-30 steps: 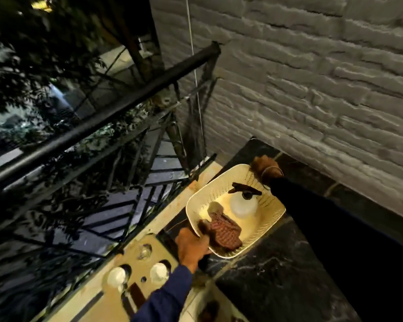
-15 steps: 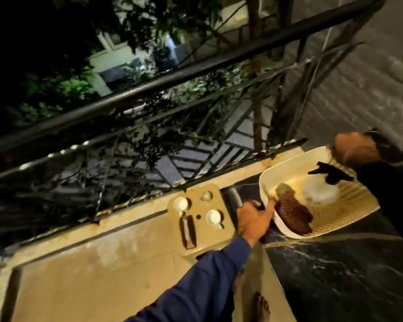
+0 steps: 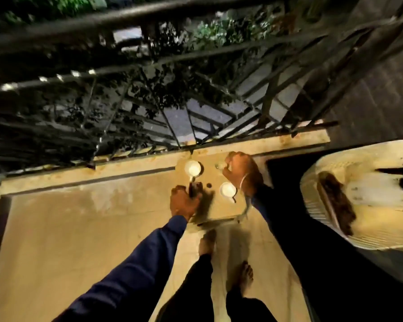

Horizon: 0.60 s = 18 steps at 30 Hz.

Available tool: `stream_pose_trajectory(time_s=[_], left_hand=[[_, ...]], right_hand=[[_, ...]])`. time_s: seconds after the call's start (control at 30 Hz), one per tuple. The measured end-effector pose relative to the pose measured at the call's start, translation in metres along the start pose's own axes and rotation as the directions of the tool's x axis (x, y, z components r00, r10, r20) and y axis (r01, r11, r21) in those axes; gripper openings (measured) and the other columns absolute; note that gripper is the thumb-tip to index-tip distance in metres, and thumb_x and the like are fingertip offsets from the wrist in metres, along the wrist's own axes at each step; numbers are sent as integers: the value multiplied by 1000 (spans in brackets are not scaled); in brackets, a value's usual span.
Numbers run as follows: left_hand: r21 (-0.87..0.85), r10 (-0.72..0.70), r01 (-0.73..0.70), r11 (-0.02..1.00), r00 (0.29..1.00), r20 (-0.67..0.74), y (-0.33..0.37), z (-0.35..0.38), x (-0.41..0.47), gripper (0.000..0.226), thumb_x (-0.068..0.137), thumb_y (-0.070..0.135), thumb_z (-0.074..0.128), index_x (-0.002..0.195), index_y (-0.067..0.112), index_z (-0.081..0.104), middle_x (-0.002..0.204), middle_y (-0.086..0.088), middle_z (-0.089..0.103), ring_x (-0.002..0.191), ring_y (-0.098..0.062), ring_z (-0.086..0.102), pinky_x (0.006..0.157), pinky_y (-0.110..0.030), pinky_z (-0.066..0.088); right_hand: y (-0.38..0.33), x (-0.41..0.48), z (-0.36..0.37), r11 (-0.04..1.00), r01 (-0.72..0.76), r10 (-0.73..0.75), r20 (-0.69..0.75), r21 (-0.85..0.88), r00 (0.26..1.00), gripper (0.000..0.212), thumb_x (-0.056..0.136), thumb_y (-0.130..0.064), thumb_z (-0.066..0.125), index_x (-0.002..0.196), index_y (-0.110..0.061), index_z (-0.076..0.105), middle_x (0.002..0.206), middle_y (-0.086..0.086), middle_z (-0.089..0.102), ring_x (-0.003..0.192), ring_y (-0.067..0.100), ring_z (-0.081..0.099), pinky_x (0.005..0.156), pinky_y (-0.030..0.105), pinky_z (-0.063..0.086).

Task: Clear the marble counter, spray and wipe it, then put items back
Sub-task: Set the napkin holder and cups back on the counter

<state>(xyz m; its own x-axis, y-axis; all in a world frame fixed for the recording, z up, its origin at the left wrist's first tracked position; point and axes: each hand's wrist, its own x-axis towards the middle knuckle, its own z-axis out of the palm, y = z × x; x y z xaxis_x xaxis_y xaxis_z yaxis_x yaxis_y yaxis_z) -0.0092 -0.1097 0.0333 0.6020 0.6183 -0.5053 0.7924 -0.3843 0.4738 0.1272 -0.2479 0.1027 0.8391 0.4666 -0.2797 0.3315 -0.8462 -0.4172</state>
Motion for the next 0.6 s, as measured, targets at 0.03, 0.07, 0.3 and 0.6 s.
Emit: stream_pose_trajectory(time_s=[0.03,0.07,0.3,0.6], left_hand=[[17,-41,40,999,999,26,-11,6,17,63,79,46,75,118,1,55,118,-18,59,109,-37,59,88,-39,49],[38,-76,74,997,995,62,-20,12,32,72,75,52,77,120,2,52,120,-17,58,111,-36,58,89,-39,50],[141,-132,107,984,975,178,-38,67,89,84,58,75,76,112,12,60,107,-5,69,101,-26,67,82,-32,54],[292,-71,35,956,991,117,-50,87,113,57,68,67,69,100,19,66,93,-5,72,85,-29,68,72,-34,58]], right_hand=[[4,7,29,999,-31,34,78,-42,996,41,79,-31,69,113,-9,61,112,16,64,106,34,60,90,37,49],[10,16,57,993,-68,81,145,-94,986,55,77,-36,72,122,-7,56,119,17,61,112,34,57,96,38,47],[60,41,171,931,-339,364,260,-138,894,109,61,-45,87,144,-8,27,141,18,38,127,36,45,105,42,40],[71,54,199,978,-197,209,255,-73,944,82,57,-35,86,126,-12,49,122,13,56,113,34,52,100,37,44]])
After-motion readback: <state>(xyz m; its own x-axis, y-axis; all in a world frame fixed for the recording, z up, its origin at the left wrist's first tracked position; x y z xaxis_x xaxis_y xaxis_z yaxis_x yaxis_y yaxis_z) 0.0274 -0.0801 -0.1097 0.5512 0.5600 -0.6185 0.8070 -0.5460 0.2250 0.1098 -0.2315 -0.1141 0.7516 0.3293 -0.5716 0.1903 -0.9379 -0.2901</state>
